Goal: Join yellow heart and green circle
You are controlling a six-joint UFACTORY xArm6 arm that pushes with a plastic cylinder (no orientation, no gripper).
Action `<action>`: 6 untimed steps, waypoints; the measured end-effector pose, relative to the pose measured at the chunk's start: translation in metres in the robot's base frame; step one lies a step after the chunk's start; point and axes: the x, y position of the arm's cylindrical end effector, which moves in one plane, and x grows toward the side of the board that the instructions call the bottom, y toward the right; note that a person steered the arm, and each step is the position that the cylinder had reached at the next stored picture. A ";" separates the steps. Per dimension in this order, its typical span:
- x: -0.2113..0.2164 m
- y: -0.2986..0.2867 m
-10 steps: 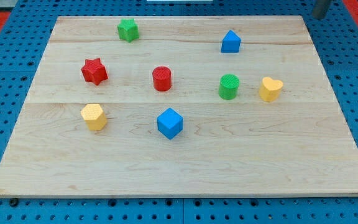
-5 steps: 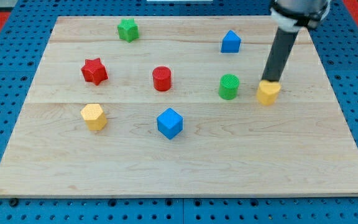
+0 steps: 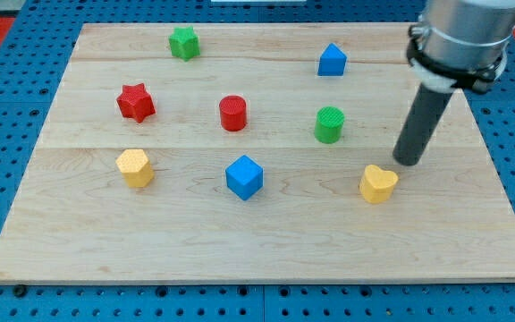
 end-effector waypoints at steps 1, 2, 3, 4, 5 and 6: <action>-0.046 0.001; -0.066 -0.057; -0.074 -0.115; -0.039 -0.142; -0.028 -0.142; -0.024 -0.153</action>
